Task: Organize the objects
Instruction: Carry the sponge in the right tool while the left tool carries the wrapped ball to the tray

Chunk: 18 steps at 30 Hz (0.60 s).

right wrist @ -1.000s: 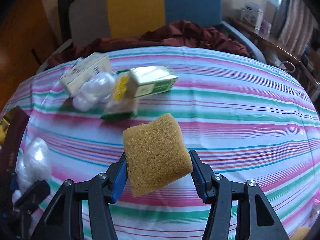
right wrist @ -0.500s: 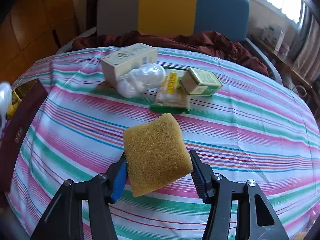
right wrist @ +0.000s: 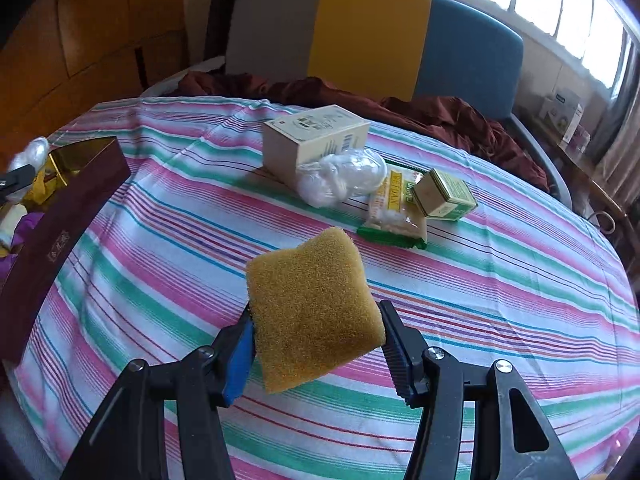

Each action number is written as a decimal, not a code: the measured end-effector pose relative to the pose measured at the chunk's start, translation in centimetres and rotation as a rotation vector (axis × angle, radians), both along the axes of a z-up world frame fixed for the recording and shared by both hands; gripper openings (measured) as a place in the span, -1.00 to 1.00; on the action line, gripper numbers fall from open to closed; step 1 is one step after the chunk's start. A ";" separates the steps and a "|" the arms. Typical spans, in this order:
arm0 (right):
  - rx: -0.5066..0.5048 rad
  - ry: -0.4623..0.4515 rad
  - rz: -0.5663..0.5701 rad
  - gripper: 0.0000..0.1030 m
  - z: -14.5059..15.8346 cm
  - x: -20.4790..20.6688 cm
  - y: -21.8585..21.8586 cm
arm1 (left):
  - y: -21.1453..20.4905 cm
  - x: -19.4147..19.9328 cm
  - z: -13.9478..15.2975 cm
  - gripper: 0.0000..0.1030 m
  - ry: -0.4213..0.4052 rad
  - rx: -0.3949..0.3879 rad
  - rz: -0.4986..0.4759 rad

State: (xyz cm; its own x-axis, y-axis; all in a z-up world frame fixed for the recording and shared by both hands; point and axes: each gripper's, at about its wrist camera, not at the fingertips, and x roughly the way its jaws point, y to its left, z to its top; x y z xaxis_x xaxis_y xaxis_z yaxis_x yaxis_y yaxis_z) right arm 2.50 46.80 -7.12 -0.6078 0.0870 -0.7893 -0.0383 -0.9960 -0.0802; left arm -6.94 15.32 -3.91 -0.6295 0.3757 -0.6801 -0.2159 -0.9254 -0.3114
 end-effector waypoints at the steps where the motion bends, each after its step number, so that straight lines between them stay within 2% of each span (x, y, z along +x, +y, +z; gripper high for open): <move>1: 0.001 0.003 0.004 0.12 0.0 0.1 -0.3 | -0.2 -0.3 -0.3 -0.32 -0.017 -0.002 0.001; 7: -0.020 0.004 0.041 0.12 -0.1 0.5 -1.7 | -1.4 -1.3 -0.9 -0.32 -0.059 0.006 0.031; 13: -0.023 0.009 0.071 0.12 0.0 0.9 -2.6 | -2.3 -2.4 -1.4 -0.32 -0.099 -0.028 0.050; 18: -0.022 0.018 0.099 0.13 0.0 1.2 -3.6 | -3.9 -3.6 -1.9 -0.31 -0.150 -0.003 0.090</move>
